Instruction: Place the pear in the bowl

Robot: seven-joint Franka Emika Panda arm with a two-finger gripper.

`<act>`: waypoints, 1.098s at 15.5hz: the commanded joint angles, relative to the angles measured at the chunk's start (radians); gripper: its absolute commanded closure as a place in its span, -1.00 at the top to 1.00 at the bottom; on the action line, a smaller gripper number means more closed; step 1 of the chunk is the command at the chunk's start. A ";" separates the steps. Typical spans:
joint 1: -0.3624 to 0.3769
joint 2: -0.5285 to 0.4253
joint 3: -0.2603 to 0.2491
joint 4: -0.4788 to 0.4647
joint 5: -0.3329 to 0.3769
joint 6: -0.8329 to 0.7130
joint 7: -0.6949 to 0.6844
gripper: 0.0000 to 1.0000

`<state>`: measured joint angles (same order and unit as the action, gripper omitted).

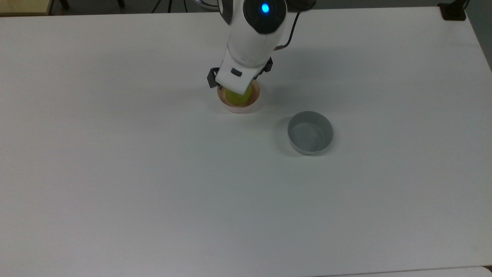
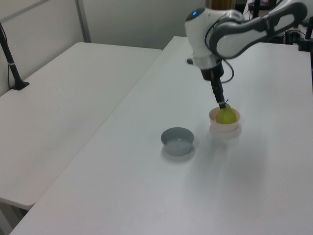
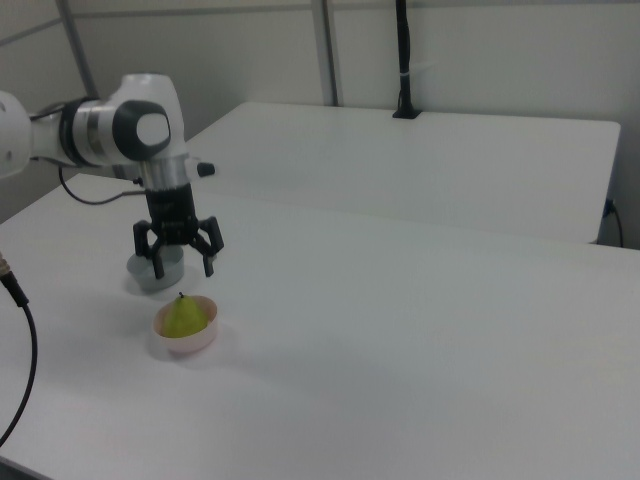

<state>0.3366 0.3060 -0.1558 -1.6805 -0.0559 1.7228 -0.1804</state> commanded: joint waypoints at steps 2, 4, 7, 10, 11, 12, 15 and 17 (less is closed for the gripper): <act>-0.071 -0.143 0.009 0.002 0.018 -0.040 0.007 1.00; -0.090 -0.166 0.007 0.027 0.019 -0.063 0.007 1.00; -0.155 -0.195 0.009 0.030 0.036 -0.062 0.022 1.00; -0.231 -0.202 0.025 0.041 0.047 -0.057 0.162 1.00; -0.260 -0.203 0.035 0.041 0.042 -0.054 0.167 1.00; -0.284 -0.203 0.036 0.041 0.041 -0.052 0.165 1.00; -0.324 -0.203 0.035 0.041 0.038 -0.049 0.154 1.00; -0.324 -0.205 0.027 0.042 0.037 -0.049 0.154 1.00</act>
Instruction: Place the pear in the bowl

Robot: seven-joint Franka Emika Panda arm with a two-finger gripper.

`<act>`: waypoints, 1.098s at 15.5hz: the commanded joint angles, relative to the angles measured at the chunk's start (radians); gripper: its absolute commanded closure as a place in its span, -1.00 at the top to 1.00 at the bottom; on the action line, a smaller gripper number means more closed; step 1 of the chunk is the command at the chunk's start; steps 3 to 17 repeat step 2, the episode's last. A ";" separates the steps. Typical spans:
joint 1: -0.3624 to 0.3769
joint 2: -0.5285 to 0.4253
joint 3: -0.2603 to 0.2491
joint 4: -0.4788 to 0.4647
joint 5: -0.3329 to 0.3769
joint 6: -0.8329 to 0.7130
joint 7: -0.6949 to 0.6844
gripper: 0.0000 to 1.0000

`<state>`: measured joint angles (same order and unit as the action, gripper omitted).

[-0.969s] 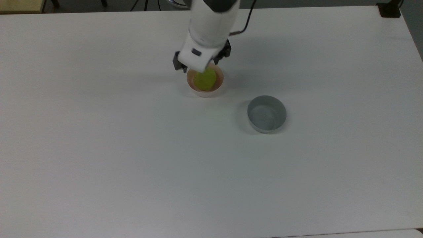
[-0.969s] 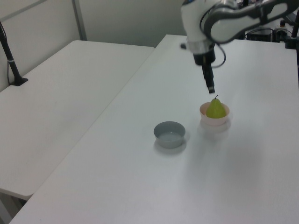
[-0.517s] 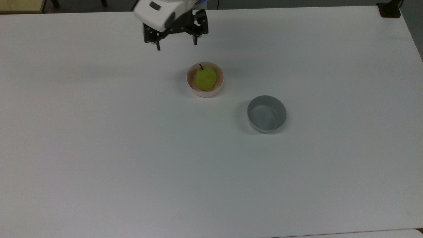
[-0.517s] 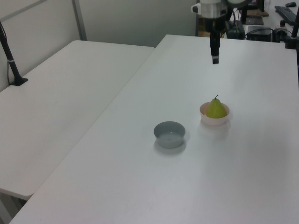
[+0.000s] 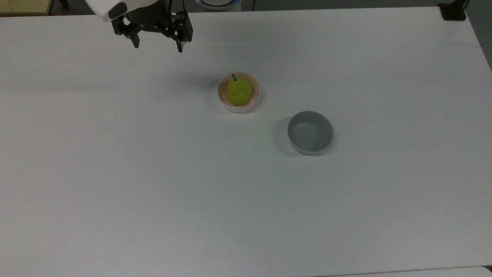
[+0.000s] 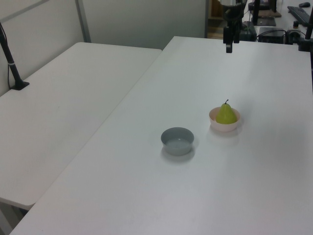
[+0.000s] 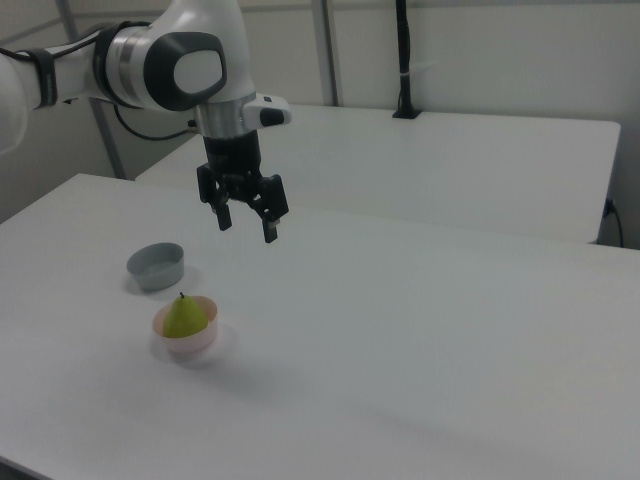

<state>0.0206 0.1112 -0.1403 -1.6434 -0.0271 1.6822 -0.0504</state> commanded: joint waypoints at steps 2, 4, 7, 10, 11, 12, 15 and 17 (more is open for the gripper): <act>-0.007 -0.010 0.011 0.005 0.009 -0.009 0.027 1.00; -0.007 -0.010 0.011 0.005 0.009 -0.009 0.027 1.00; -0.007 -0.010 0.011 0.005 0.009 -0.009 0.027 1.00; -0.007 -0.010 0.011 0.005 0.009 -0.009 0.027 1.00; -0.007 -0.010 0.011 0.005 0.009 -0.009 0.027 1.00; -0.007 -0.010 0.011 0.005 0.009 -0.009 0.027 1.00; -0.007 -0.010 0.011 0.005 0.009 -0.009 0.027 1.00; -0.007 -0.010 0.011 0.005 0.009 -0.009 0.027 1.00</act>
